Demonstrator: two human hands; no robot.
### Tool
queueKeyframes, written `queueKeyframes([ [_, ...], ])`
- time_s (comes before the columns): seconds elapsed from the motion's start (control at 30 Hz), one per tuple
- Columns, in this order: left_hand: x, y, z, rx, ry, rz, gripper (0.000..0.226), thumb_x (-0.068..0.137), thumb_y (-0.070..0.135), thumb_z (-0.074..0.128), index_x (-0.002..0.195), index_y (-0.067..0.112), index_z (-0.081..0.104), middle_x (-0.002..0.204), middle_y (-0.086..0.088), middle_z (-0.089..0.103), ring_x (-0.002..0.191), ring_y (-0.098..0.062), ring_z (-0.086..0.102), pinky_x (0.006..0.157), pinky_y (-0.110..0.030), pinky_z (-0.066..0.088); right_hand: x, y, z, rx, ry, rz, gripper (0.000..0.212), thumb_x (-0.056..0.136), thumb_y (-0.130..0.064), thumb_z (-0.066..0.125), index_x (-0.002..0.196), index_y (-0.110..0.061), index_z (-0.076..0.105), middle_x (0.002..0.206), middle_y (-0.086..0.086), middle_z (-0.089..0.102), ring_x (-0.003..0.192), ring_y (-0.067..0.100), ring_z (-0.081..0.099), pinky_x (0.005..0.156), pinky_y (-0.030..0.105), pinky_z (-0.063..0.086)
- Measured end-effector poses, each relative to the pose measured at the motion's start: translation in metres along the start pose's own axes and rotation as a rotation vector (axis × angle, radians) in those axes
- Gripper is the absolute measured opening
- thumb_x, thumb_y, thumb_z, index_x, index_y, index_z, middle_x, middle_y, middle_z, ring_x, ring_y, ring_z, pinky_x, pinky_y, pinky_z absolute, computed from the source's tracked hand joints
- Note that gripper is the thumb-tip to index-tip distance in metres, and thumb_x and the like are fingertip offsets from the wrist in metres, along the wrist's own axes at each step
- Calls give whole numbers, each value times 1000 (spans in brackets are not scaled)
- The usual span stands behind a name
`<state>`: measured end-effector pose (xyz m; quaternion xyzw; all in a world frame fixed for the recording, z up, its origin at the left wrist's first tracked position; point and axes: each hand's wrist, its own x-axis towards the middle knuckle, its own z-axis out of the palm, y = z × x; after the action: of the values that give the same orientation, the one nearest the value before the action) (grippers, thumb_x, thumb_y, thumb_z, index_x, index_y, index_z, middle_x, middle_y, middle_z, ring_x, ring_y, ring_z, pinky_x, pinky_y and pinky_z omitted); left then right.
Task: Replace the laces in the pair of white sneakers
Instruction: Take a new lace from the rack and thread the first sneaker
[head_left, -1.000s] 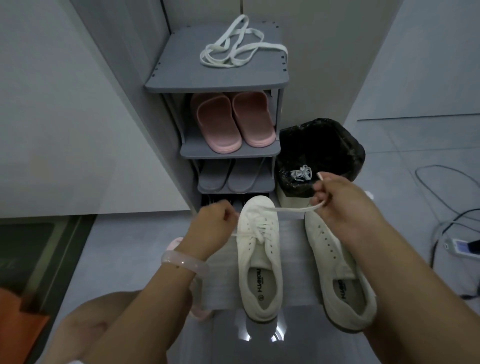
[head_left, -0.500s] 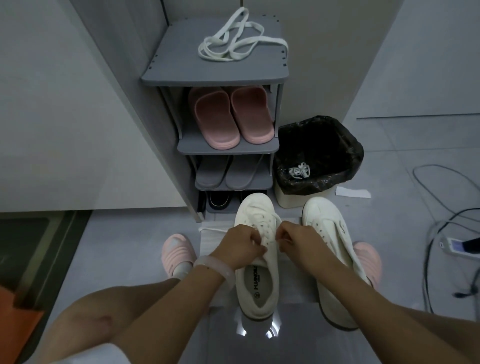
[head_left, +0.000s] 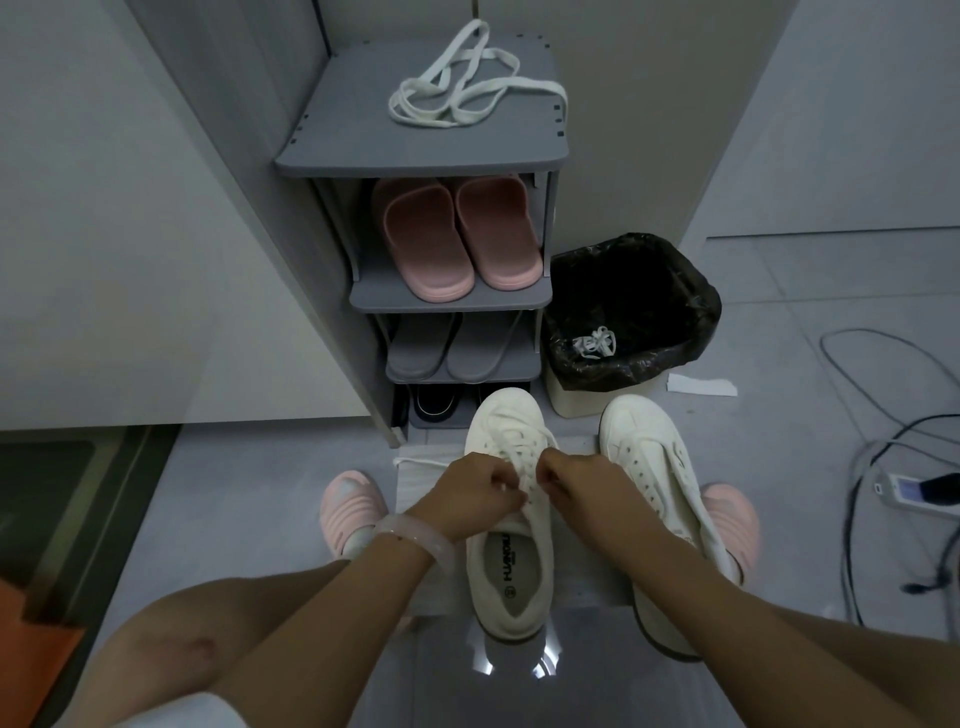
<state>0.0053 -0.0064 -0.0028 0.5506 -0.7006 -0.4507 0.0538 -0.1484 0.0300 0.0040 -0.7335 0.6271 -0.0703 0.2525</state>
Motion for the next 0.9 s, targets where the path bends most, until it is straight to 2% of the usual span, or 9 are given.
queueKeyframes([
  [0.13, -2, -1, -8, -72, -57, -12, 30, 86, 3, 50, 105, 12, 71, 96, 9, 65, 89, 0, 53, 68, -1, 38, 1, -6, 1, -18, -19, -6, 14, 94, -15, 43, 108, -14, 41, 91, 9, 62, 80, 27, 58, 66, 33, 43],
  [0.23, -5, -1, -3, 49, -1, 63, 26, 86, 8, 54, 103, 17, 72, 86, 5, 65, 74, -1, 51, 61, -1, 35, 0, -9, 9, -91, -68, -31, 25, 93, -9, 41, 117, -14, 35, 98, 8, 61, 82, 25, 58, 63, 30, 39],
  [0.33, -5, -2, 3, 80, 78, 97, 20, 85, 12, 58, 97, 15, 74, 86, -2, 69, 69, -5, 51, 57, -2, 34, 1, -4, 7, 172, -8, 106, 19, 95, -12, 43, 113, -13, 38, 85, 6, 60, 75, 21, 57, 64, 30, 43],
  [0.4, -5, -2, 4, 72, 92, 109, 19, 85, 13, 60, 97, 13, 74, 87, -3, 70, 65, -2, 49, 56, -2, 34, 1, 0, 4, 291, 42, 102, 12, 94, -11, 47, 105, -11, 42, 81, 8, 62, 78, 23, 61, 68, 35, 49],
  [0.5, -6, -3, 3, 11, 75, 116, 16, 84, 15, 63, 95, 12, 74, 63, 7, 59, 53, 6, 48, 55, -5, 34, 0, -3, 6, 278, 12, 67, 12, 92, -7, 43, 102, -14, 40, 84, 11, 64, 79, 25, 61, 70, 39, 49],
  [0.57, -7, -2, 2, -6, 65, 114, 16, 84, 16, 64, 96, 15, 74, 58, 17, 49, 52, 11, 47, 56, -4, 34, 3, -5, 10, 246, 4, 72, 12, 93, -8, 40, 104, -14, 39, 84, 10, 62, 76, 24, 58, 67, 38, 46],
  [0.63, -6, -3, 2, 7, 75, 114, 15, 83, 17, 65, 95, 15, 75, 59, 17, 49, 53, 10, 47, 57, -3, 34, 7, -6, 10, 211, -1, 82, 12, 94, -10, 39, 106, -14, 39, 83, 9, 60, 73, 23, 56, 63, 34, 42],
  [0.73, -5, -4, 5, 100, 141, 134, 14, 84, 18, 64, 92, 11, 75, 69, 6, 58, 56, 0, 45, 58, -2, 32, 9, -8, 12, 227, -16, 77, 14, 95, -10, 37, 108, -13, 39, 79, 6, 55, 71, 20, 52, 61, 28, 38],
  [0.9, -4, -1, 6, 83, 110, 123, 14, 83, 15, 65, 91, 8, 74, 79, -2, 64, 63, -5, 49, 57, -7, 33, 3, -1, 8, 513, 41, 189, 13, 92, -3, 43, 100, -13, 42, 83, 16, 63, 79, 27, 60, 64, 29, 44],
])
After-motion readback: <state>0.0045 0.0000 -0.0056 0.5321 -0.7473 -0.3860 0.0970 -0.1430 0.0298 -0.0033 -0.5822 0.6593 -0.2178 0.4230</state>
